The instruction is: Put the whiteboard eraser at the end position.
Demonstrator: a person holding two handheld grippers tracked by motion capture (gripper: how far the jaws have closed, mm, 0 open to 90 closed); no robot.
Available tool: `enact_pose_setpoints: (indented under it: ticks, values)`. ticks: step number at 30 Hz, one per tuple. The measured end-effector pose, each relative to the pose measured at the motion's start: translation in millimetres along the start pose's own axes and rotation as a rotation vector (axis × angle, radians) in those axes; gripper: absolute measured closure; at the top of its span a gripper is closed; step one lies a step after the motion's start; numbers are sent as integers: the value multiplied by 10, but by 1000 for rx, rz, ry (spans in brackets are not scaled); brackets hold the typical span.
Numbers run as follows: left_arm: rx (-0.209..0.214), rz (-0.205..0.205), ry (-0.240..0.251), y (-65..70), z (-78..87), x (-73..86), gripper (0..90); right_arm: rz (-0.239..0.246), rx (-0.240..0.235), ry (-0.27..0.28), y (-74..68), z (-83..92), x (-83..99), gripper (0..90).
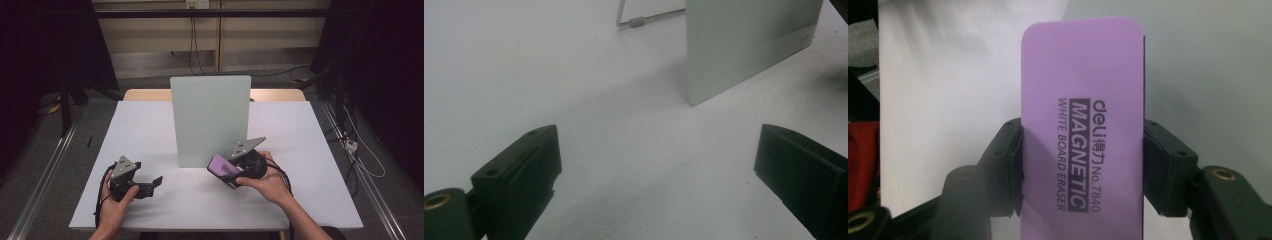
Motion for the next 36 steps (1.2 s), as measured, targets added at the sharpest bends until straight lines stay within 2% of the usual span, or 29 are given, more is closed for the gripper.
enact_pose_setpoints:
  ticks: [3,6,7,10,20,29,36]
  values:
    - [-4,-9,-5,9,3,-9,49,6,-8,-18,-32,-11,9,415]
    - [-12,2,0,18,-5,-14,50,16,-20,-31,-60,-11,12,416]
    - [-13,-8,-6,12,-7,-14,49,18,-24,-33,-65,-9,11,415]
    - [-13,2,-9,24,-21,-3,50,17,-41,-49,-77,-11,12,415]
    - [-8,-8,-7,4,7,3,49,22,-63,-110,-108,-66,2,415]
    - [-4,-4,4,8,29,-2,50,54,-79,-182,-188,-196,2,415]
    - [-6,-7,2,3,25,-1,49,53,-100,-232,-199,-313,46,415]
Point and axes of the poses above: each handheld gripper's, and its own axes: z roughly backward along the jaws, x roughly out of its underside, y roughly to its right, the point moved 4 cm from there along -z, roughly forward along the jaws, and after that the axes turned 7 degrees about y, right-handed, at the moved point
